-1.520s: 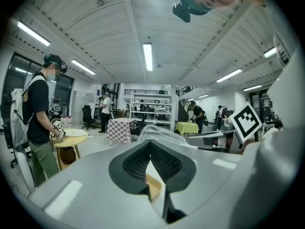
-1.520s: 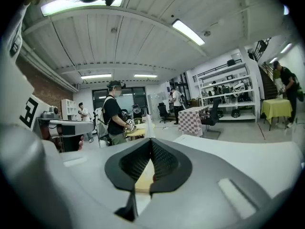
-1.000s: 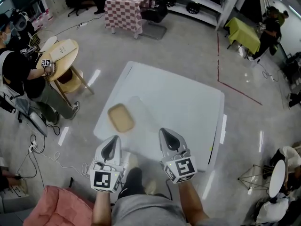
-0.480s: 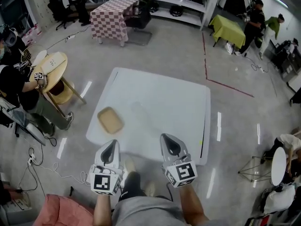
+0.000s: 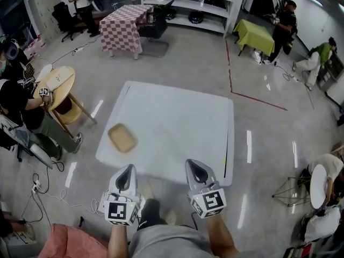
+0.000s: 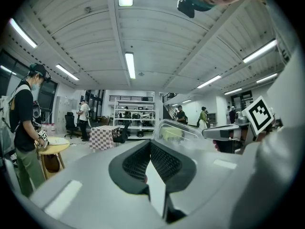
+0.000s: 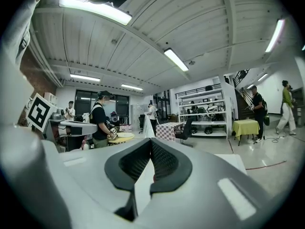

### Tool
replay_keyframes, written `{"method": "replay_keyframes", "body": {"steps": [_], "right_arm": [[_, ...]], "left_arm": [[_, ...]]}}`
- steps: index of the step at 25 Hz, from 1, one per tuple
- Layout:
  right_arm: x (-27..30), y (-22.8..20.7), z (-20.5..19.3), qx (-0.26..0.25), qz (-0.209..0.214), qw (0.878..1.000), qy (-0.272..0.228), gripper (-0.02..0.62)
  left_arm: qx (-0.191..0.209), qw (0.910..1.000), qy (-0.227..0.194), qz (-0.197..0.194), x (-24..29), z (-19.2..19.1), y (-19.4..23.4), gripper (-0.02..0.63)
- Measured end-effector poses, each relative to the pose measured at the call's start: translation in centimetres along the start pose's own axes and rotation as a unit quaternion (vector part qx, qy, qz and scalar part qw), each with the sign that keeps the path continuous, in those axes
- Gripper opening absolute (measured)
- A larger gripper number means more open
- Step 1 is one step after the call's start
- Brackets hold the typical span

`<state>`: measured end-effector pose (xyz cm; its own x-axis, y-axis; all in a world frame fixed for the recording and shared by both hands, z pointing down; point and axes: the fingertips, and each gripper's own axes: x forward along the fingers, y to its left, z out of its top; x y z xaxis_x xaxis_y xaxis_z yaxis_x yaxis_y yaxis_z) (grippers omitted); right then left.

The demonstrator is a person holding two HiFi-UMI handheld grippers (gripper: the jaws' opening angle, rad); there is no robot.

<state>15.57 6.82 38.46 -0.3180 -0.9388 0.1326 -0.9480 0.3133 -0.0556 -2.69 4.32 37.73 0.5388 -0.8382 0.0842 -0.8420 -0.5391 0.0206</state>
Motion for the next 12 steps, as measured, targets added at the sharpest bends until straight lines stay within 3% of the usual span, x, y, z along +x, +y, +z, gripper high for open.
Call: {"method": "replay_keyframes", "body": {"steps": [12], "right_arm": [[-2.7, 0.4, -0.4, -0.001, 0.001, 1.0, 0.001, 0.005]], "left_arm": [[-0.004, 0.9998, 0.013, 0.016, -2.0, -0.7, -0.1, 0.012]]}}
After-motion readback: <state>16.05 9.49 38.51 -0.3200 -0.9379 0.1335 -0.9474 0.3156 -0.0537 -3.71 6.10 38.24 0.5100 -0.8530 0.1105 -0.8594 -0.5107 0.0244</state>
